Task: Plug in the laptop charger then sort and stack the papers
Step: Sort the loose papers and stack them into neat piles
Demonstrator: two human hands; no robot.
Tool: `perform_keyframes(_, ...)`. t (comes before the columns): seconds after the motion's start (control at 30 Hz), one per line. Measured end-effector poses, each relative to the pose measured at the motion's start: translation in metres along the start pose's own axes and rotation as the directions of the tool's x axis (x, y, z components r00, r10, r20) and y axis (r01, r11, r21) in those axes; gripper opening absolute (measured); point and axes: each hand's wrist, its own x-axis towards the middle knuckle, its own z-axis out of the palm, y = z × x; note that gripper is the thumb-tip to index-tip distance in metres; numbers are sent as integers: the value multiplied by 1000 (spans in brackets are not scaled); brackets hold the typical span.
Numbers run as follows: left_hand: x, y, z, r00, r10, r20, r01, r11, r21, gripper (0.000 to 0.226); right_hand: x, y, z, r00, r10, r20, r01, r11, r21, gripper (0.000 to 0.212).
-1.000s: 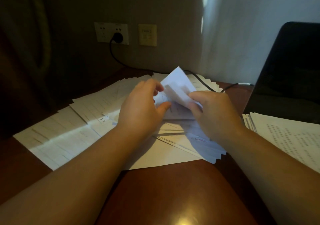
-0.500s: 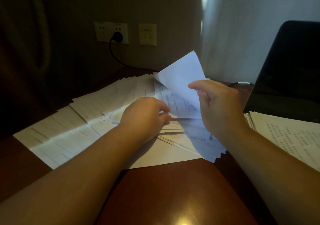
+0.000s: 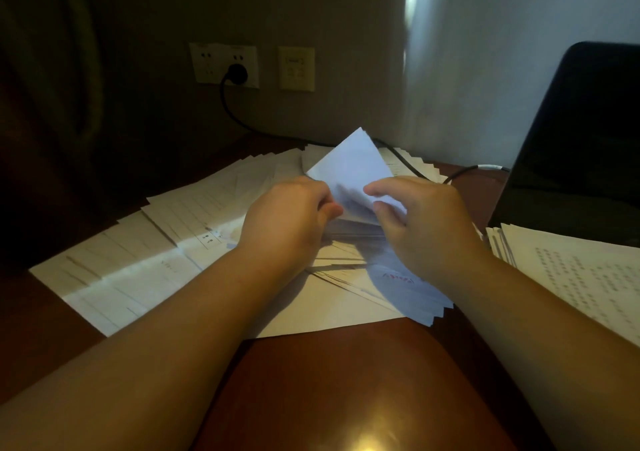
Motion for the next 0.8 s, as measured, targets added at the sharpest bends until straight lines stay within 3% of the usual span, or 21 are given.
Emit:
perform_keyframes(0.13,0,4,0,996,-80,-29,74,983,-167,19,0,0,1,992,-91,84,90,996,14,28)
perform_keyframes(0.23,-4,9,-2,985,-51,-164,6,964,-265,11,-2,-3,-1,987,-93,132,94,996,0,31)
perform_keyframes(0.3,-4,11,-3,971,-84,-224,5,944,-331,27,-1,-7,-4,995,-55,86,54,998,12,47)
perform_keyframes(0.37,-2,13,-5,944,-227,-239,93,880,-466,34,0,-11,-8,1000,-2,14,1,999,52,67)
perform_keyframes(0.4,0,15,-6,923,-340,-179,168,776,-607,33,-1,-14,-9,1000,22,-11,-21,996,84,74)
perform_keyframes(0.43,0,18,-8,886,-463,-31,279,585,-762,33,-1,-15,-9,999,35,-26,-32,993,110,76)
perform_keyframes(0.47,2,18,-10,827,-534,176,391,322,-862,35,-2,-16,-9,999,16,-39,-12,994,106,73)
perform_keyframes(0.5,3,18,-12,769,-532,353,463,84,-882,40,-3,-17,-9,998,-38,-52,42,996,76,65)
perform_keyframes(0.53,4,15,-13,731,-486,480,509,-81,-857,48,-3,-16,-7,993,-108,-56,110,993,48,54)
perform_keyframes(0.6,5,8,-19,714,-319,624,547,-302,-781,65,-2,-17,-5,972,-235,-16,236,971,42,36)
perform_keyframes(0.67,3,4,-26,695,-180,696,593,-406,-696,69,0,-17,-2,942,-327,79,323,944,60,31)
perform_keyframes(0.73,-1,4,-32,648,-141,749,659,-389,-644,57,-1,-20,-1,917,-355,184,341,934,105,26)
perform_keyframes(0.8,-2,4,-35,622,-162,766,695,-335,-635,39,-2,-20,-4,920,-279,275,225,951,211,21)
